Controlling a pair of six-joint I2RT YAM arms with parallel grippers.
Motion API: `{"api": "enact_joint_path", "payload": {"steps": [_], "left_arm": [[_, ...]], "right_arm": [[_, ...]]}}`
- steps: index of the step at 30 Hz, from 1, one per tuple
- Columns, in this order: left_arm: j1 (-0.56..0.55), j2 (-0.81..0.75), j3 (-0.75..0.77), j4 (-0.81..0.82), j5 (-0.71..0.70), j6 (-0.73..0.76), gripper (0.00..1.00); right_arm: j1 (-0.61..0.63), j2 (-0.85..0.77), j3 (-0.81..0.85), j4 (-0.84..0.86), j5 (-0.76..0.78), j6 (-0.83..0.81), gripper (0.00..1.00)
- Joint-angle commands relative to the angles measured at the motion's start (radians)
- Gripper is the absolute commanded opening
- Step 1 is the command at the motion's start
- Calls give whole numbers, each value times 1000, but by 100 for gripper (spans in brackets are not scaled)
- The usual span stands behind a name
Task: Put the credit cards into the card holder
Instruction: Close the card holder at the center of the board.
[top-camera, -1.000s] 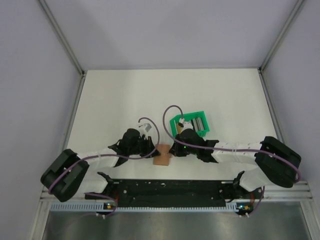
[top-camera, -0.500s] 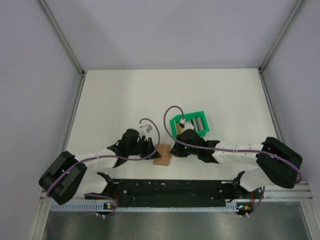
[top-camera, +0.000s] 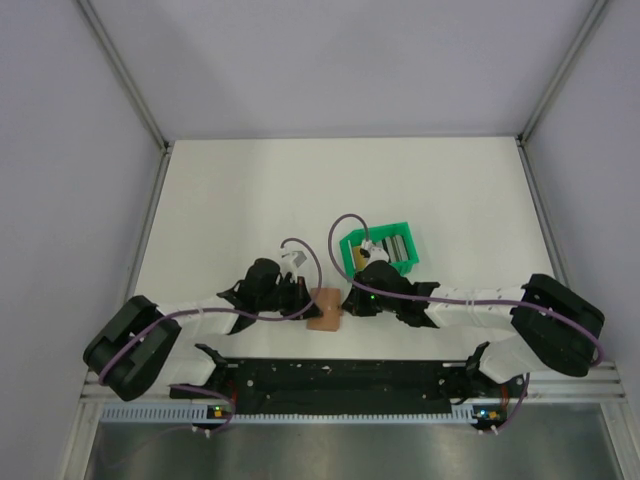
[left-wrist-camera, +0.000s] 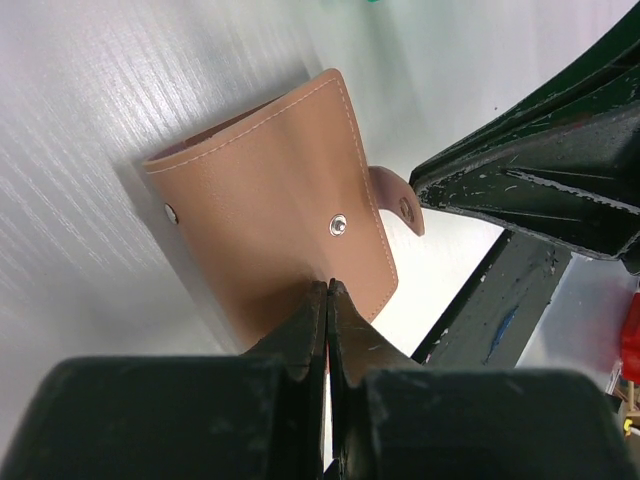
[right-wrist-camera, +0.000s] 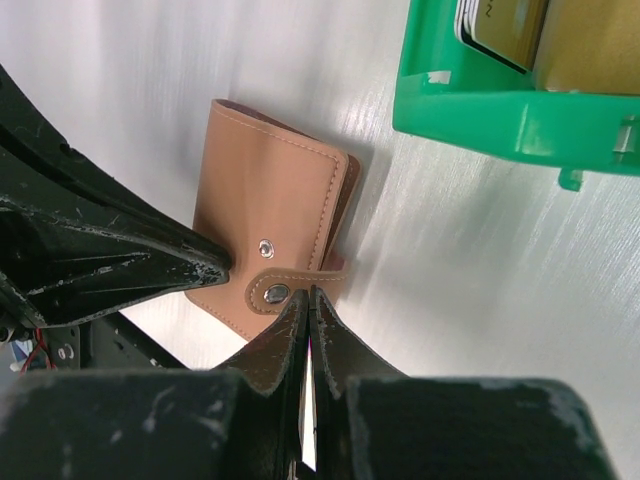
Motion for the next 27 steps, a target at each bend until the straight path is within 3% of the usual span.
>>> {"api": "enact_joint_path", "payload": {"steps": [1, 27], "left_arm": [[1, 25, -13, 8, -32, 14, 0], [1, 25, -12, -2, -41, 15, 0]], "right_arm": [[11, 9, 21, 43, -4, 1, 0], [10, 92, 96, 59, -49, -27, 0]]}}
